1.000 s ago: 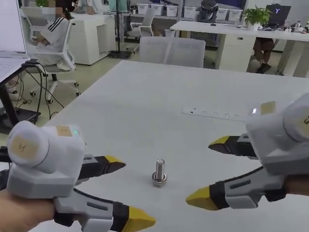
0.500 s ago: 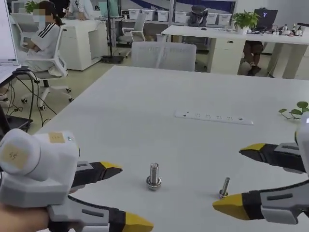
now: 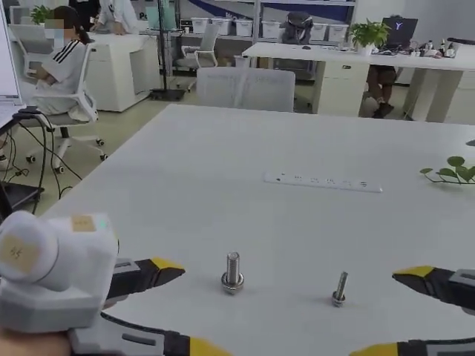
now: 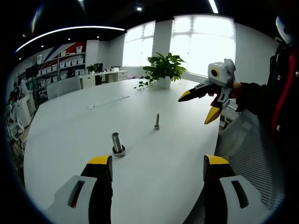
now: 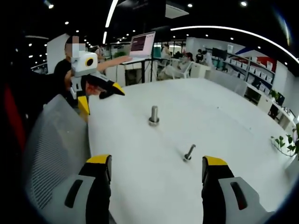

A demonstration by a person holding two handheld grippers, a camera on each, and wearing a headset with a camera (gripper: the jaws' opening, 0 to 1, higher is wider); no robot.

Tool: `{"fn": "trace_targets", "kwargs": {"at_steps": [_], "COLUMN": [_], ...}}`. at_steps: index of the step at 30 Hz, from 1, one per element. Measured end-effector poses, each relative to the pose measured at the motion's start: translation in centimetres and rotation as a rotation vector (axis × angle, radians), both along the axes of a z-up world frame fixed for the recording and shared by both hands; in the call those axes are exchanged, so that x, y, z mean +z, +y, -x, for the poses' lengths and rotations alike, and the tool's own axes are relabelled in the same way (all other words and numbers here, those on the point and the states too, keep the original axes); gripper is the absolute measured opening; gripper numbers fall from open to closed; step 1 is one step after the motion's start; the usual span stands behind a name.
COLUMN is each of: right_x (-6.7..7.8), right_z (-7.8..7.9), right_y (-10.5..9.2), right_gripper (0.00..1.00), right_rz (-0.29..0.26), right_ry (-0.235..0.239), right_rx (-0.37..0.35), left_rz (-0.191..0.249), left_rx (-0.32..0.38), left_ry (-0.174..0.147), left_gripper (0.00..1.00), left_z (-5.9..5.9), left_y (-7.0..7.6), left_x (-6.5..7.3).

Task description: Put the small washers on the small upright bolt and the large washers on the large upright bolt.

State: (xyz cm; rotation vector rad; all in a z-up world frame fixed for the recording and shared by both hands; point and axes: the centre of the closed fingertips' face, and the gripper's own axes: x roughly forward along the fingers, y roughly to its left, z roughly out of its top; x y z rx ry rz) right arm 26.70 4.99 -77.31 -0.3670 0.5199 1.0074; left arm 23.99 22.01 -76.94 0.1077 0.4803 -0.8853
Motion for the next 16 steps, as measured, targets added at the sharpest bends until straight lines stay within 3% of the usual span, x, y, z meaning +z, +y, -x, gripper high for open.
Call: {"fn": "trace_targets", "kwargs": {"at_steps": [16], "right_x": [-0.91], "right_z": [-0.17], "right_y": [-0.77], "right_gripper": [0.8], "right_rz": [0.0], "right_ry": [0.023], "right_rx": [-0.04], "left_rz": [0.006], "left_rx": [0.006], "left_ry": [0.007], "left_gripper": [0.79], "left_z": [0.2], "left_y": [0.07], "left_x": [-0.34]}}
